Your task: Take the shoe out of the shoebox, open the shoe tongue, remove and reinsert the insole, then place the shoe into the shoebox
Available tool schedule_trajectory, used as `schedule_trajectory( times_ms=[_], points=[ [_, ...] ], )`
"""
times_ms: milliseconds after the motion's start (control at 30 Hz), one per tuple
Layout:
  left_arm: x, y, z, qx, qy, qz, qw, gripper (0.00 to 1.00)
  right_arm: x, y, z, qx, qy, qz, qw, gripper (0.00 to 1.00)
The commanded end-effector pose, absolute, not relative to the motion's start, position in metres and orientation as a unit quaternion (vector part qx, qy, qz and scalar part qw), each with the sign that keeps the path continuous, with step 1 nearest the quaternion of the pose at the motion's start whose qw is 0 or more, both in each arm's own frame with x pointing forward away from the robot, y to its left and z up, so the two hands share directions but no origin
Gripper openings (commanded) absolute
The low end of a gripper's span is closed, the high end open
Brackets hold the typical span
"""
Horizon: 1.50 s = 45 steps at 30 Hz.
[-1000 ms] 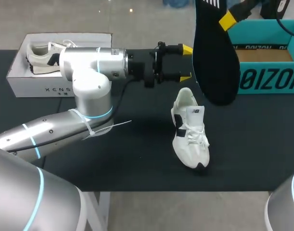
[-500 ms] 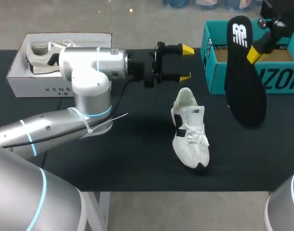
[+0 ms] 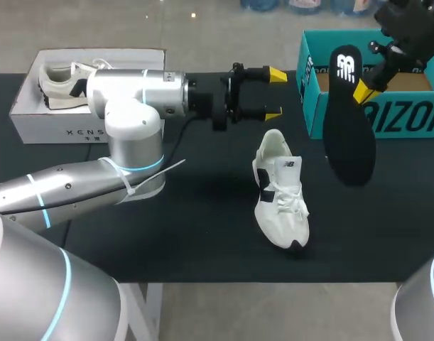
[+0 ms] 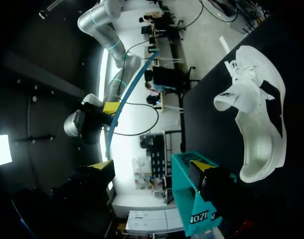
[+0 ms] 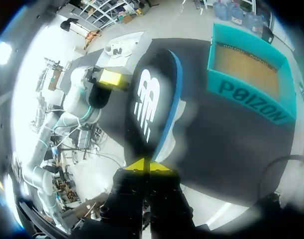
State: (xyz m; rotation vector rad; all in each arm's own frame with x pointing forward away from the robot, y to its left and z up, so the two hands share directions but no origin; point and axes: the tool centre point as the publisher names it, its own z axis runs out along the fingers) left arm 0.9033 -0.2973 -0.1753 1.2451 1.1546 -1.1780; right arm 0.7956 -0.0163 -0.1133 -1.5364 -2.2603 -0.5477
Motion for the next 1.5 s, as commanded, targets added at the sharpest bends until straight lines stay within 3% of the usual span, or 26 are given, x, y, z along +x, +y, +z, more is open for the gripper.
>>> schedule_trajectory(
  times_ms=[33,467,1133,1167,1233,1333,1400,1433,1500],
  points=[
    [0.898,-0.292,-0.175,0.520,0.474,-0.486,0.518,1.00,0.823,-0.007,-0.117,-0.539,-0.799,-0.176,0.200,0.00],
    [0.888,-0.286,-0.170,0.531,0.451,-0.490,0.524,1.00,0.868,0.030,-0.121,-0.527,-0.805,-0.173,0.210,0.00],
    [0.895,-0.296,-0.177,0.525,0.456,-0.493,0.522,1.00,0.880,0.081,-0.144,-0.507,-0.810,-0.172,0.240,0.00],
    [0.895,-0.296,-0.177,0.525,0.455,-0.493,0.523,0.91,0.881,0.081,-0.143,-0.508,-0.809,-0.172,0.240,0.00],
    [0.895,-0.295,-0.176,0.526,0.455,-0.492,0.524,0.58,0.882,0.081,-0.141,-0.508,-0.809,-0.174,0.239,0.00],
    [0.894,-0.293,-0.177,0.526,0.454,-0.491,0.525,0.38,0.884,0.081,-0.140,-0.509,-0.809,-0.174,0.237,0.00],
    [0.894,-0.292,-0.177,0.525,0.453,-0.491,0.528,0.05,0.885,0.081,-0.141,-0.509,-0.809,-0.174,0.237,0.00],
    [0.894,-0.292,-0.177,0.524,0.452,-0.491,0.529,0.00,0.885,0.082,-0.141,-0.509,-0.809,-0.174,0.237,0.00],
    [0.894,-0.291,-0.176,0.523,0.450,-0.492,0.531,0.00,0.884,0.085,-0.141,-0.509,-0.808,-0.175,0.238,0.00]
  ],
)
